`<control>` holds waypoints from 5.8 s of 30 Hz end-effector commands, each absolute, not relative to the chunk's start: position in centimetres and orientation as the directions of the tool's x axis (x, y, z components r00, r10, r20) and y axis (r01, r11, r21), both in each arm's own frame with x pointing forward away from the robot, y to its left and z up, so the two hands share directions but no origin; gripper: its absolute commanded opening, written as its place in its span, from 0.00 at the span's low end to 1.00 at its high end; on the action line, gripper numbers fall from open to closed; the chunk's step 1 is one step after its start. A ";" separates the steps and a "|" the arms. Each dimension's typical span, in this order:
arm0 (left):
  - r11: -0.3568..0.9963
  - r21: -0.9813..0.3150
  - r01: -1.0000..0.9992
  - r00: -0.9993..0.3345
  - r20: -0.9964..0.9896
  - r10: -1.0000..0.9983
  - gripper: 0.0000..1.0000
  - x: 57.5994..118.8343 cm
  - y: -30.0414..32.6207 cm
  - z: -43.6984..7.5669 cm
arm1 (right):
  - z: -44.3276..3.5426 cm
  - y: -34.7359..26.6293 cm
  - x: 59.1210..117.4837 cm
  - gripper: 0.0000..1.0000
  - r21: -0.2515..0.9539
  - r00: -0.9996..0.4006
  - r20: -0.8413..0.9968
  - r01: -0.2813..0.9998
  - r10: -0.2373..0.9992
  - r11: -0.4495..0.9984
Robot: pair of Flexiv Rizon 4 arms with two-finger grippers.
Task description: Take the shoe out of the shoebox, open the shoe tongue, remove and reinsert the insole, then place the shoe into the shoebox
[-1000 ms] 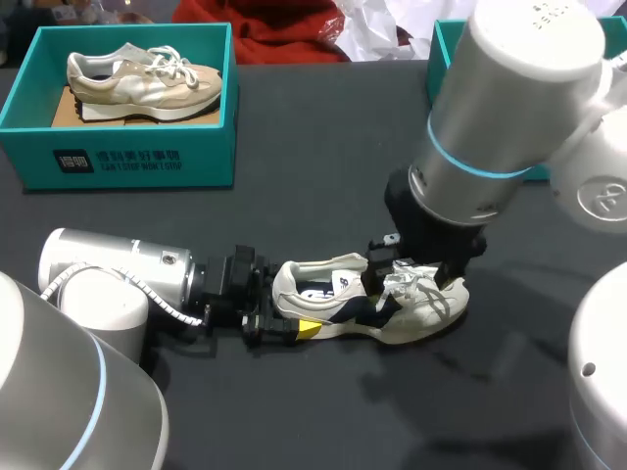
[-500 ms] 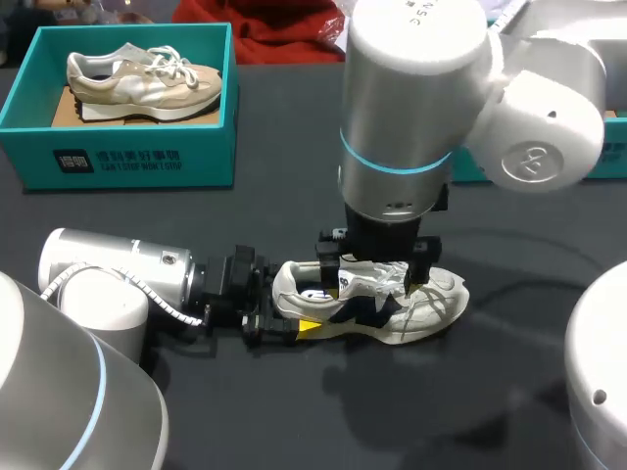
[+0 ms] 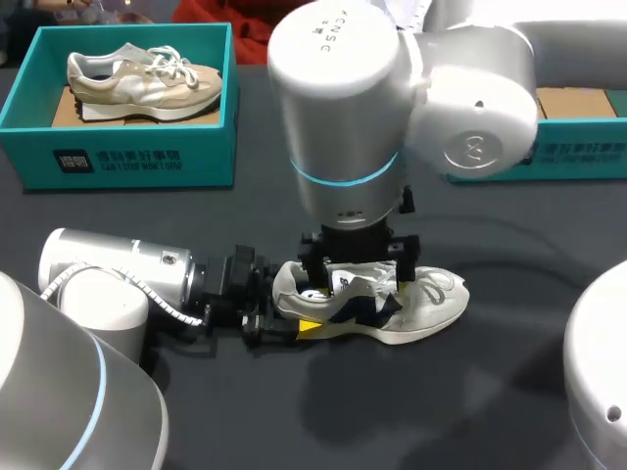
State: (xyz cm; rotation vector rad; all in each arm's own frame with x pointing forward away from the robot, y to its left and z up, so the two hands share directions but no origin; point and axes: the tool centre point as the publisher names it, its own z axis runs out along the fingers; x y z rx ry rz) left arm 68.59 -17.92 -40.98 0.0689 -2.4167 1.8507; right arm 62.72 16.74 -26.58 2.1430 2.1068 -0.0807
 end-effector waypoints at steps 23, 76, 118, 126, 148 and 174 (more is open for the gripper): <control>0.264 -0.960 -0.095 -0.994 0.105 0.024 0.00 68.4 -18.1 -41.4 | -30.8 19.2 65.2 1.00 0.081 0.076 -0.266 0.995 0.961 -0.056; 0.264 -0.960 -0.095 -0.994 0.105 0.024 0.00 68.4 -18.1 -41.4 | -35.3 16.0 68.1 1.00 0.169 0.155 -0.377 0.981 0.913 -0.096; 0.264 -0.960 -0.095 -0.994 0.105 0.024 0.00 68.4 -18.1 -41.4 | -32.8 11.9 68.7 0.42 0.113 0.146 -0.287 0.987 0.947 -0.117; 0.264 -0.960 -0.095 -0.994 0.105 0.024 0.00 68.4 -18.1 -41.4 | -31.8 11.0 68.6 0.40 0.093 0.134 -0.265 0.989 0.955 -0.113; 0.264 -0.960 -0.095 -0.994 0.105 0.024 0.00 68.4 -18.1 -41.4 | -32.1 13.7 67.2 0.00 0.027 0.043 -0.214 0.999 0.976 -0.039; 0.264 -0.960 -0.095 -0.994 0.105 0.024 0.00 68.4 -18.1 -41.4 | -30.5 10.3 67.6 0.00 0.000 -0.135 0.154 0.991 0.979 0.137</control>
